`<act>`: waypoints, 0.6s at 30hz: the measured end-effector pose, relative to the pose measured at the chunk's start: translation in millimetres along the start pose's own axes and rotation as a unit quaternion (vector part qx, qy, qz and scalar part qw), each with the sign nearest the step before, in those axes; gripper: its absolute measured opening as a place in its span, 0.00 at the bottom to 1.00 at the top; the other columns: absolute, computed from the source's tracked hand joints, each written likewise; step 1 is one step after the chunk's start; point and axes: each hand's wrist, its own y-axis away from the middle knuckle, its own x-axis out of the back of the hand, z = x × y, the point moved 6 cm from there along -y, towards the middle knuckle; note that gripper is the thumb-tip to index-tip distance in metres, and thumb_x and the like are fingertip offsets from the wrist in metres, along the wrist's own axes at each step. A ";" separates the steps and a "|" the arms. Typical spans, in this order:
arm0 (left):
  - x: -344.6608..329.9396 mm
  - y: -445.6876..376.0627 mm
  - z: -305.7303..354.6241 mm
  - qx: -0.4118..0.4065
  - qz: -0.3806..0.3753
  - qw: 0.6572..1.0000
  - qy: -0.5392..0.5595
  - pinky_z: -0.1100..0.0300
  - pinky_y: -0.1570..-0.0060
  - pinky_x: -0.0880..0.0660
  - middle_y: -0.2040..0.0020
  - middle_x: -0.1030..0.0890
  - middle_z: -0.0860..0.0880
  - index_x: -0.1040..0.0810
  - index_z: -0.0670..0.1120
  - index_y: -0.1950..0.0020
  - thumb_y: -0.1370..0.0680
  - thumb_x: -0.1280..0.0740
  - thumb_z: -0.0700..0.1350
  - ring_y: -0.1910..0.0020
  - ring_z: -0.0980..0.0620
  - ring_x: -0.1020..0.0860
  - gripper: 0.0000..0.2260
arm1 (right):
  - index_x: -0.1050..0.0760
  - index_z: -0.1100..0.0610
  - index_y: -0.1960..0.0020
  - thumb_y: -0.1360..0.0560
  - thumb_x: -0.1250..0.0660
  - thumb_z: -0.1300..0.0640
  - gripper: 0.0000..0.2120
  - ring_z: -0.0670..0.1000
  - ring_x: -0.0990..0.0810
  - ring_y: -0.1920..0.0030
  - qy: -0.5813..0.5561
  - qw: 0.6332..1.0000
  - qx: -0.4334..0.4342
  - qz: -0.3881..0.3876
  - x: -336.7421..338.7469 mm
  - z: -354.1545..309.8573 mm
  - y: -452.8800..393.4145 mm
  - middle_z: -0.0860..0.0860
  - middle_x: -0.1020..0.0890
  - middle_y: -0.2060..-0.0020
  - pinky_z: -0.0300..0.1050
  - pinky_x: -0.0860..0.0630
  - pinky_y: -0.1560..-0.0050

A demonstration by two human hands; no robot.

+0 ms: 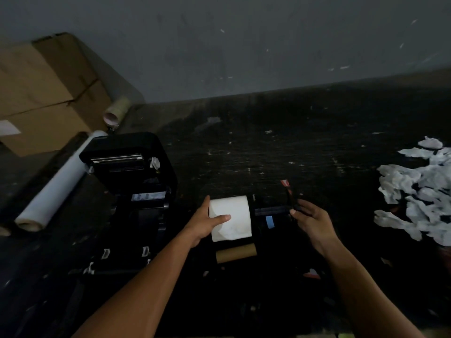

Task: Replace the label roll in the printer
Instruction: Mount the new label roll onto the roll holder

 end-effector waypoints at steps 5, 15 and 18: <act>-0.1 0.3 3.5 -0.009 0.000 1.000 0.006 0.66 0.51 0.27 0.39 0.24 0.51 0.40 0.50 0.26 0.27 0.27 0.42 0.45 0.55 0.25 0.34 | 0.32 0.57 0.31 0.27 0.32 0.64 0.25 0.55 0.21 0.43 -0.005 1.000 -0.005 0.000 -1.8 5.0 0.8 0.54 0.23 0.38 0.55 0.25 0.40; 1.4 -3.1 4.0 0.006 -0.002 1.000 0.005 0.63 0.48 0.29 0.42 0.24 0.52 0.41 0.50 0.25 0.27 0.27 0.42 0.44 0.54 0.25 0.34 | 0.31 0.57 0.32 0.26 0.32 0.64 0.23 0.54 0.21 0.44 -0.023 1.000 -0.001 0.003 -2.1 4.5 1.6 0.53 0.23 0.41 0.50 0.23 0.46; 1.7 -4.8 3.7 0.008 -0.007 1.000 0.012 0.61 0.46 0.28 0.44 0.23 0.52 0.40 0.50 0.26 0.26 0.28 0.41 0.44 0.53 0.25 0.32 | 0.31 0.59 0.32 0.26 0.33 0.65 0.23 0.55 0.21 0.45 -0.038 0.999 -0.019 0.006 -2.9 10.1 -0.2 0.54 0.23 0.40 0.54 0.24 0.42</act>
